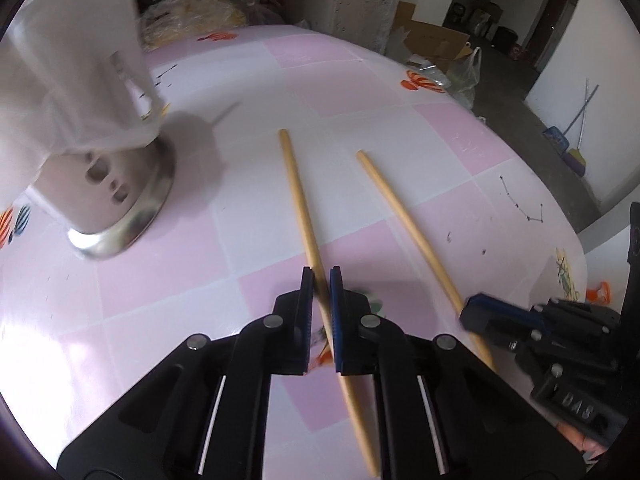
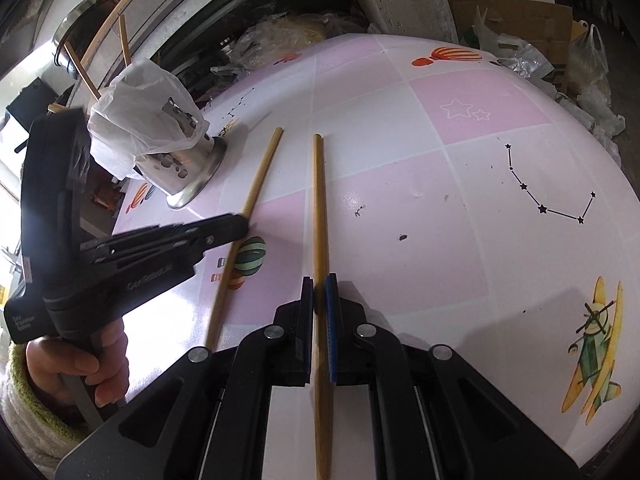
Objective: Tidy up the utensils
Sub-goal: 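Close the right tool on a bamboo chopstick while the left tool closes on another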
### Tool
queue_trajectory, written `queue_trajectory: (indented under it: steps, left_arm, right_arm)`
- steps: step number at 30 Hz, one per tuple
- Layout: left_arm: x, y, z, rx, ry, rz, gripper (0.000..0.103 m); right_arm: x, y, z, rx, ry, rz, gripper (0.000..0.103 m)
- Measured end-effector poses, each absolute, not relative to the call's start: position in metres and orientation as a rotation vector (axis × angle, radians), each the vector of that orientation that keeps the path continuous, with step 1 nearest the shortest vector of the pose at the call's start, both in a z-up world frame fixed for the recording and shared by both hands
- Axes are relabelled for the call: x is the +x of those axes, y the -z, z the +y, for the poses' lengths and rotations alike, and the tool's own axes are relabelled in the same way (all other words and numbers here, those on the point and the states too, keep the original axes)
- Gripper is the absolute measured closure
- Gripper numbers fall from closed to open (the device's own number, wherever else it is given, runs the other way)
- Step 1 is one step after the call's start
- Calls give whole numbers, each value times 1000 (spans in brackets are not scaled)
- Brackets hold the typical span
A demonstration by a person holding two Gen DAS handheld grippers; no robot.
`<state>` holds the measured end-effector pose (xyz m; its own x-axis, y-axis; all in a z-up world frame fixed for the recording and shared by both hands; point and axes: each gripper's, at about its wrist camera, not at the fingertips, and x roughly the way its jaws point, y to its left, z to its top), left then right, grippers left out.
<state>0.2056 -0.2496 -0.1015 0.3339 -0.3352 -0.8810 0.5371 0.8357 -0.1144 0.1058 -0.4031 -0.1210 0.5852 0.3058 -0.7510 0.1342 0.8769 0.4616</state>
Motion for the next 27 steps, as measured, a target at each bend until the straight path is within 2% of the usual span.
queue_trajectory:
  steps: [16,27]
  left_arm:
    - [164,93,-89,61,316,1134,97]
    - [153,92,-52,-75,310,1162,96]
  right_arm:
    - [92,119,-355,466,-230,1013,97]
    - [85,114,-329,391,-269,1044,95]
